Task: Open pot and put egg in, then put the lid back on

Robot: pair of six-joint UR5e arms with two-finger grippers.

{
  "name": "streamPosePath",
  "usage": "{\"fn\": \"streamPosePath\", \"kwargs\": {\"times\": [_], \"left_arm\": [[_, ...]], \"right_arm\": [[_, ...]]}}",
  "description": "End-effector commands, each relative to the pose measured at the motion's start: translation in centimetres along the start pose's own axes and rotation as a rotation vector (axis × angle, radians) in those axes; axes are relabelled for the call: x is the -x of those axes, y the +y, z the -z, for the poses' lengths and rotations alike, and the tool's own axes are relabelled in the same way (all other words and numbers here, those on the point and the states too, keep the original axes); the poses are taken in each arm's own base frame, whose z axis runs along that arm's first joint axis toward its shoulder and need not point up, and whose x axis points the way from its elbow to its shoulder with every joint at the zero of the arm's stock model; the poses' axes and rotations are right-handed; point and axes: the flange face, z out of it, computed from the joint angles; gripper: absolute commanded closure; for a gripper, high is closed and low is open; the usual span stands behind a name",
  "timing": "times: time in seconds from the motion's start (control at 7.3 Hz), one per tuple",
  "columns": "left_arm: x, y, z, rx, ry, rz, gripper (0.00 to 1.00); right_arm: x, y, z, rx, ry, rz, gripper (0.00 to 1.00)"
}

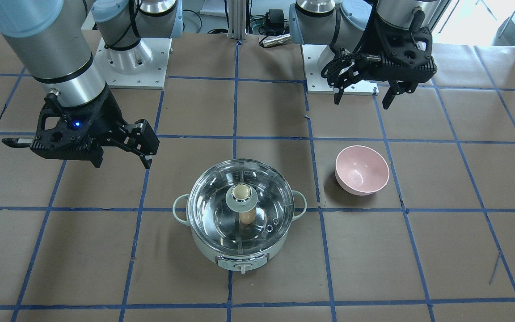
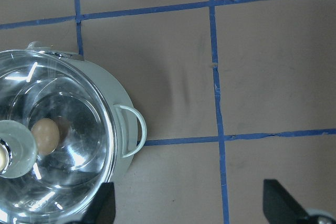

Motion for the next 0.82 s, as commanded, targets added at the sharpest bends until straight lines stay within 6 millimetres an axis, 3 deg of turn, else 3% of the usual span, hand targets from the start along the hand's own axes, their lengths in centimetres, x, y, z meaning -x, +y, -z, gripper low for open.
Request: {"fn": "streamPosePath", "kwargs": {"times": [0.0, 0.68], "left_arm": [[0.0, -0.01, 0.09, -0.002, 0.0, 0.003, 0.0], [0.01, 0.2, 0.39, 0.005, -0.01, 0.057, 0.0]], "right_arm": [[-1.13, 1.03, 0.98, 0.038, 0.021, -0.015, 0.0], [-0.82, 1.46, 1.04, 0.045, 0.02, -0.01, 0.0]]}}
